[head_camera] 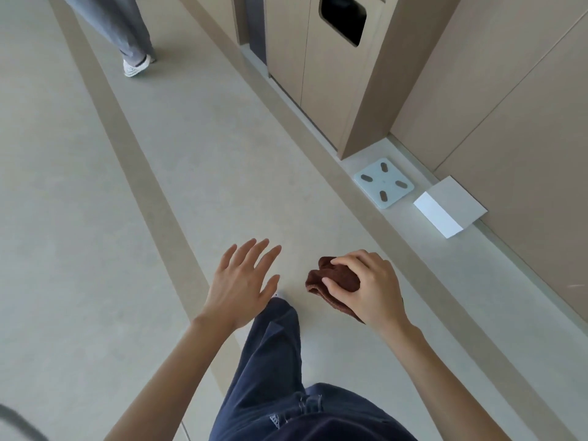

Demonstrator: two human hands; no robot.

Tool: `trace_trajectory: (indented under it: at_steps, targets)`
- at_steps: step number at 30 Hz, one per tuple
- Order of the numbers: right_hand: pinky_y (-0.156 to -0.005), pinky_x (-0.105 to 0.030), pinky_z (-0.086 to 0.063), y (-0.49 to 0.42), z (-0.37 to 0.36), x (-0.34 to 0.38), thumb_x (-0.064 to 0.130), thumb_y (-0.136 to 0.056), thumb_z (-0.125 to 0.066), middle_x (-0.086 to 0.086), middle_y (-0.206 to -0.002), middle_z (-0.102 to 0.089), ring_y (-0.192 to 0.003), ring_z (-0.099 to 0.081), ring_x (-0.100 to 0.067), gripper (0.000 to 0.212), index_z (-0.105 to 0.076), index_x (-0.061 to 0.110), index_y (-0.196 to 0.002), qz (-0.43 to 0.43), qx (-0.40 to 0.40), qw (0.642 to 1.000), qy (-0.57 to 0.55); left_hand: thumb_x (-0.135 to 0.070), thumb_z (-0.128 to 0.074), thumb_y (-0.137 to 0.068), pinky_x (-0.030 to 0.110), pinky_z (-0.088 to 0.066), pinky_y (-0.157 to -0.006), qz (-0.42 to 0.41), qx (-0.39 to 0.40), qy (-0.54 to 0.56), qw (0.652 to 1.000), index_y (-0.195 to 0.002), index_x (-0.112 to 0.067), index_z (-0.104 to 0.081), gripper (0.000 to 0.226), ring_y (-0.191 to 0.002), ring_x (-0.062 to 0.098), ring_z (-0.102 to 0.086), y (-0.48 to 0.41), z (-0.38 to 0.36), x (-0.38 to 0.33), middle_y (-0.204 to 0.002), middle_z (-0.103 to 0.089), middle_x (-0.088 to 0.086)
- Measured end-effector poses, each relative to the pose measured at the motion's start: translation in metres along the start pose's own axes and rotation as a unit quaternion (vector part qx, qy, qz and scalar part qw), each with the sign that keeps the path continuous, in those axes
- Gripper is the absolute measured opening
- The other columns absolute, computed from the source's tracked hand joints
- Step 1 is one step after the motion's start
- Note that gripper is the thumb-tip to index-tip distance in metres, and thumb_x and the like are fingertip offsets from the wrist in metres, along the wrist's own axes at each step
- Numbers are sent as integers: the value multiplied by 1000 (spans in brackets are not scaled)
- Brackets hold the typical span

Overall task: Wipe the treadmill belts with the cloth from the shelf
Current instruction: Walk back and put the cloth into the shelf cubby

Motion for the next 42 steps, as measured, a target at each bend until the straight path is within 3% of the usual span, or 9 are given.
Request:
trace_trajectory:
  at_steps: [7,12,18,24,28,32,42]
  targets:
    - [-64,-39,-48,-167,1,-7,51,-76,-62,5,-86,-65,-76,-61,-20,35,-71,20,-90,0,-56,998,13,-43,-32,-92,51,-38,-102,-33,-39,8,999,-132,-17,-54,53,-123,33,-52,-150,59,58,-132,-56,9]
    - [-65,-41,-50,-239,-15,-21,51,-78,-63,4,-88,-66,-77,-61,-20,36,-71,18,-91,-10,-68,998,10,-44,-32,-93,51,-38,-103,-48,-34,14,998,-135,-18,-52,53,-124,33,-50,-215,76,82,-135,-54,10]
    - [-67,-42,-51,-302,-56,-58,52,-77,-62,4,-90,-67,-79,-61,-21,36,-70,20,-93,-20,-22,999,14,-52,-9,-98,51,-40,-100,-45,13,2,999,-133,-19,-53,66,-122,32,-53,-283,57,119,-135,-55,9]
    - [-69,-31,-46,-403,-75,-101,54,-77,-61,6,-89,-67,-79,-62,-20,37,-70,22,-91,-29,-35,999,28,-47,-25,-95,51,-39,-101,-45,-3,-7,999,-134,-19,-52,55,-123,32,-52,-396,83,148,-134,-56,8]
    - [-68,-38,-50,-491,-74,-126,54,-77,-61,6,-89,-67,-79,-61,-19,37,-70,22,-92,-30,-55,998,14,-44,-31,-93,51,-40,-101,-53,-31,-4,998,-133,-18,-53,53,-121,32,-53,-477,117,161,-131,-58,8]
    - [-68,-31,-44,-565,-73,-142,52,-77,-63,7,-87,-66,-78,-62,-19,34,-71,21,-90,-9,-83,996,21,-43,-33,-92,51,-39,-102,-53,-46,-4,998,-133,-18,-53,52,-122,32,-53,-543,136,173,-131,-57,8]
    - [-69,-37,-51,-637,-126,-174,55,-79,-61,6,-91,-66,-81,-60,-16,37,-70,22,-94,-38,-38,998,25,-49,-21,-96,52,-39,-101,-68,20,-14,997,-131,-21,-56,57,-121,31,-55,-639,120,221,-130,-59,6]
Point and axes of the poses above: each hand's wrist, its own y-axis away from the middle knuckle, its own z-axis out of the back of the hand, x = y × z, the point moved 6 cm from there along -y, towards the middle knuckle
